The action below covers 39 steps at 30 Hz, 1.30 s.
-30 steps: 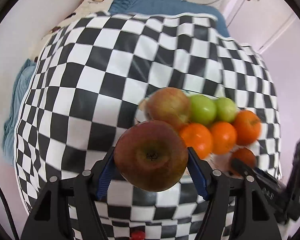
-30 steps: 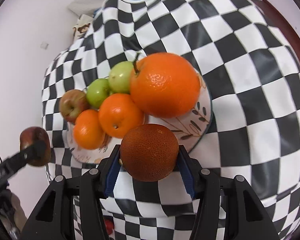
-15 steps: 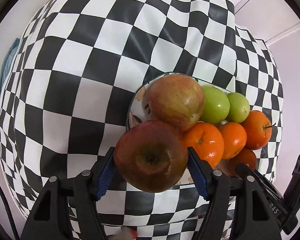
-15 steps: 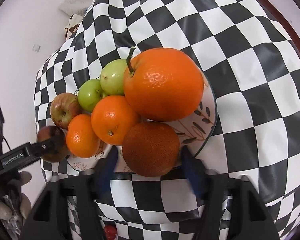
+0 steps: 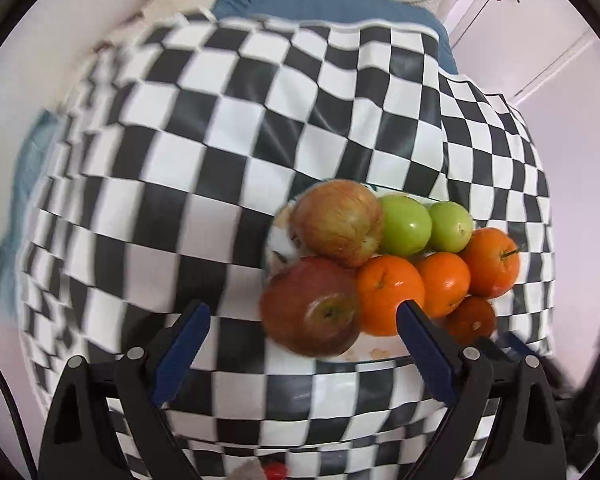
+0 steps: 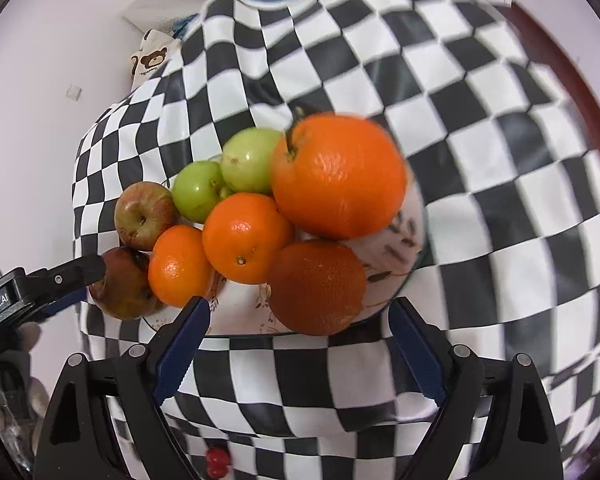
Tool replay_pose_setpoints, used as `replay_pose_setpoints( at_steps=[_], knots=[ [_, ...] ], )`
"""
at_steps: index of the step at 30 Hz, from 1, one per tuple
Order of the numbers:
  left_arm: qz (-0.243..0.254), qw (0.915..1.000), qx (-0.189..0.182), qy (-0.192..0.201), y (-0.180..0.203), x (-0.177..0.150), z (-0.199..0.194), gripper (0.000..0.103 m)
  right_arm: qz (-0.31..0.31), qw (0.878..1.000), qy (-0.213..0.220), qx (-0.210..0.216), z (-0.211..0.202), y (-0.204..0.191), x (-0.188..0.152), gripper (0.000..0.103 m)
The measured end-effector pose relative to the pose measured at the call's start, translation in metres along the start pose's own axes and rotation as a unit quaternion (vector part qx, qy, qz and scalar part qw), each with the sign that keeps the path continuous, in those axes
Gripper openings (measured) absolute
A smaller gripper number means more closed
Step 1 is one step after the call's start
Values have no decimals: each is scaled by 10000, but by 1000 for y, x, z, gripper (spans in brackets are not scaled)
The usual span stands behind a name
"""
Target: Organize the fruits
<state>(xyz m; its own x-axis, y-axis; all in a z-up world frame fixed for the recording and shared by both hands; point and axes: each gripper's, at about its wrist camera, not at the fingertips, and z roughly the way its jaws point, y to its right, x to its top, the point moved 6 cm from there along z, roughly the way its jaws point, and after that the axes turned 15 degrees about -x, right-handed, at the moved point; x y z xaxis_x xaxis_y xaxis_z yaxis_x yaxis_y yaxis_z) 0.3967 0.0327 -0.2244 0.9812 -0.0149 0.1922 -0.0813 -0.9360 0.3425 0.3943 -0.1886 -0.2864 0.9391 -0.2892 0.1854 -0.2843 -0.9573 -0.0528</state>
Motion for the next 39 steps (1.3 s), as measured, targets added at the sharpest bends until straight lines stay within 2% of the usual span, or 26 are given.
replay_pose_setpoints(
  at_steps=[4,9,17,20,31,39],
  knots=[
    [251,9985,387,287,8,-17,-19,95,-299,9976,432,-459,-30,-1,-2,96],
    [457,9972,411,424,23,-45,-38,95,-515,9928,760,-773,-63,5,-14,96],
    [738,9932,372,816,52,-78,-76,95,-532,9872,1243,-850,-121,27,-37,96],
    [752,9922,229,972,62,-87,-95,95,-507,9838,1487,-859,-148,35,-49,96],
    [1248,9781,132,1658,109,-118,-160,95,-392,9726,2142,-818,-229,52,-82,96],
    [1320,9763,88,1713,117,-131,-167,95,-265,9698,2303,-761,-251,61,-94,96]
  ],
)
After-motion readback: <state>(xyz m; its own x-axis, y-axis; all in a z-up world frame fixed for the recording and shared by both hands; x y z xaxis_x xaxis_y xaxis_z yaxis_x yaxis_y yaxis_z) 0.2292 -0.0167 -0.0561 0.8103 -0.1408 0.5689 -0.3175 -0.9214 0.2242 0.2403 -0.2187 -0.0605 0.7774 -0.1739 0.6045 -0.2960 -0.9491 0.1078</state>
